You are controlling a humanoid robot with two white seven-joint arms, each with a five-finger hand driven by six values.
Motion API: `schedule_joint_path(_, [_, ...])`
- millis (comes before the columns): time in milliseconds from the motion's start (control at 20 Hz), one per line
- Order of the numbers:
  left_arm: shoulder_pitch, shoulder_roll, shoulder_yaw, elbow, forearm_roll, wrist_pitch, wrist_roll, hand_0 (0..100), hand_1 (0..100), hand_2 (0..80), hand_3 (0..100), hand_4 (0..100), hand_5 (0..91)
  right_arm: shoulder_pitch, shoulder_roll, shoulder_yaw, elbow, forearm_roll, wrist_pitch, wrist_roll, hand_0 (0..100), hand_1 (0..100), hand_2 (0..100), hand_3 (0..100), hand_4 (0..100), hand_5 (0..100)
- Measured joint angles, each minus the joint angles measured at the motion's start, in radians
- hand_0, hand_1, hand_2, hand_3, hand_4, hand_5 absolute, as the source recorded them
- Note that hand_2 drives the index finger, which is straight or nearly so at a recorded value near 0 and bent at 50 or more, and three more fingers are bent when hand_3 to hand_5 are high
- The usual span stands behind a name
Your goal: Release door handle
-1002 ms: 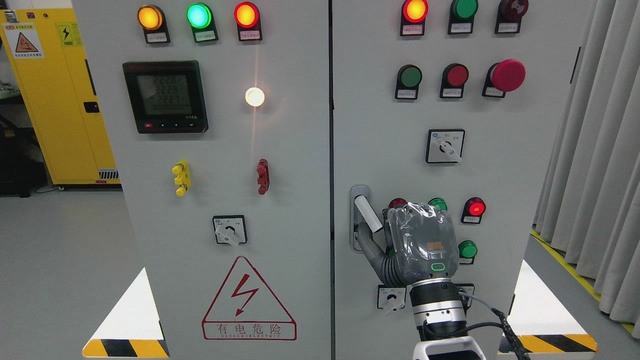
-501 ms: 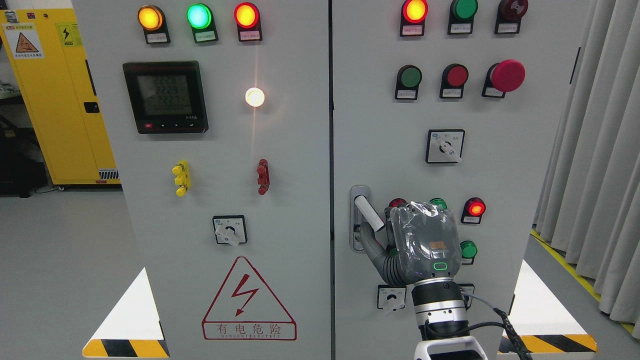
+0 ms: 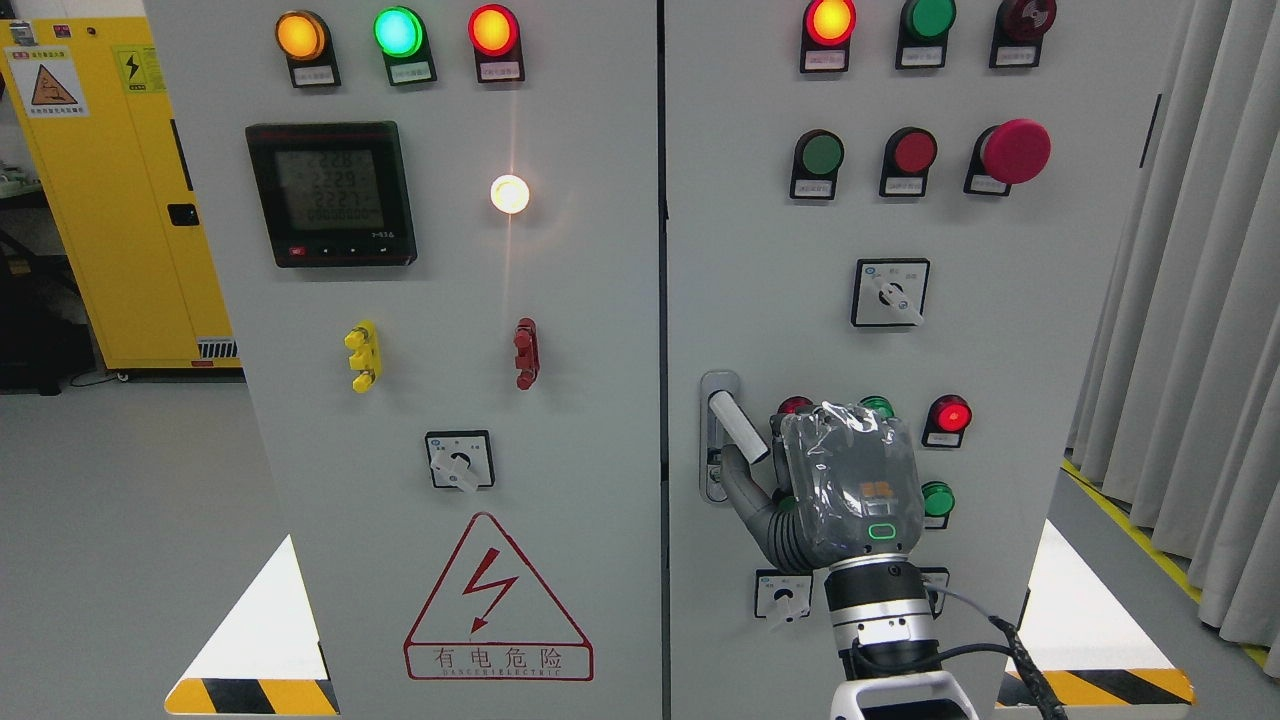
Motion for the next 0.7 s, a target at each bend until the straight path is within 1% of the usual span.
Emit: schedule_joint_path(701, [0.000,0.000,0.000,0.000,0.000,0.000,0.000,12,56,0.0,0,0,0.0,0.001,-0.003,-0.010,-0.010,0.000,-0.004,0.001,51,46,99,100,100,100])
